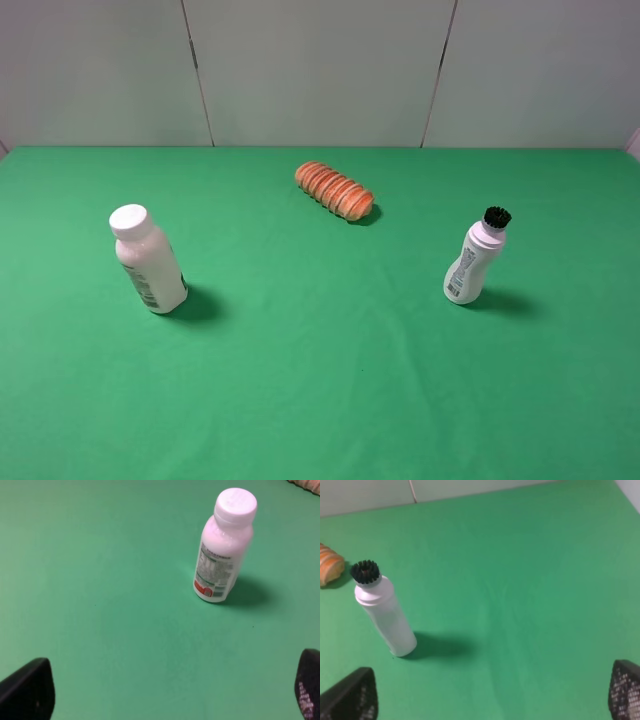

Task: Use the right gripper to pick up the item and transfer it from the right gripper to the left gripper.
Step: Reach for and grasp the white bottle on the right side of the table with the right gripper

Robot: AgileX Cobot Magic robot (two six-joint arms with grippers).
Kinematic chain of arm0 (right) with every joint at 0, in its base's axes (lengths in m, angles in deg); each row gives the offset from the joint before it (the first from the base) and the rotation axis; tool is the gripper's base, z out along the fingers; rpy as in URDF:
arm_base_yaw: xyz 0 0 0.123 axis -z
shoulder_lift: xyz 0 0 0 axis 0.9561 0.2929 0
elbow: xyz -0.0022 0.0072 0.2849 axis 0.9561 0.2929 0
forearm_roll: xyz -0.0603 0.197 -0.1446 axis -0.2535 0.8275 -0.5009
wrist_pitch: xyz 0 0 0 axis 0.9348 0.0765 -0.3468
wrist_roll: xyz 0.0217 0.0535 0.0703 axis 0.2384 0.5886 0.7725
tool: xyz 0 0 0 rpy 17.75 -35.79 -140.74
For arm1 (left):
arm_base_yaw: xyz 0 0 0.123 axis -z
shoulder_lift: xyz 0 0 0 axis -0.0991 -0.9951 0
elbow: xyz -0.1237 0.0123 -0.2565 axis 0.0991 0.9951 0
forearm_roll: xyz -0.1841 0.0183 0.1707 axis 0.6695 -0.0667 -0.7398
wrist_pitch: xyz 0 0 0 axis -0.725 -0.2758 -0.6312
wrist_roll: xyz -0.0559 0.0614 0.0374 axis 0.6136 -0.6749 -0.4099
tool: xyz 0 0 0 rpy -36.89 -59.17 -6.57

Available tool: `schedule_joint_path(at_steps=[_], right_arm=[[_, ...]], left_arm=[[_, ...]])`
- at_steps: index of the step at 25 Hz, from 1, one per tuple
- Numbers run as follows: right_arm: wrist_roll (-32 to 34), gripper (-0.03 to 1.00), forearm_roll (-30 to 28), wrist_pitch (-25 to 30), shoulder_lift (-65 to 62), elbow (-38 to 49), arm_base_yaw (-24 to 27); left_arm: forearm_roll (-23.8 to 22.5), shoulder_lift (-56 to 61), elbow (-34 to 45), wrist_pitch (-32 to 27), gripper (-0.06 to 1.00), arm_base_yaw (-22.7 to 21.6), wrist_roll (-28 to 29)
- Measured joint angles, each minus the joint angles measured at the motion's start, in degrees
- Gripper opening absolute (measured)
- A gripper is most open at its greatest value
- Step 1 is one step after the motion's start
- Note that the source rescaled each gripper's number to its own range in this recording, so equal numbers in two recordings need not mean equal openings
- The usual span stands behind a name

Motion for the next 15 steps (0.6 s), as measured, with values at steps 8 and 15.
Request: schedule_joint_path(at_steps=[8,15], right_arm=[[0.0,1.0,0.0,0.0,0.0,0.0,0.0],[0.0,1.0,0.0,0.0,0.0,0.0,0.0]], left_arm=[[0.0,0.0,0.0,0.0,0.97,0.0,0.0],[0.0,0.0,0.0,0.0,0.97,0.0,0.0]])
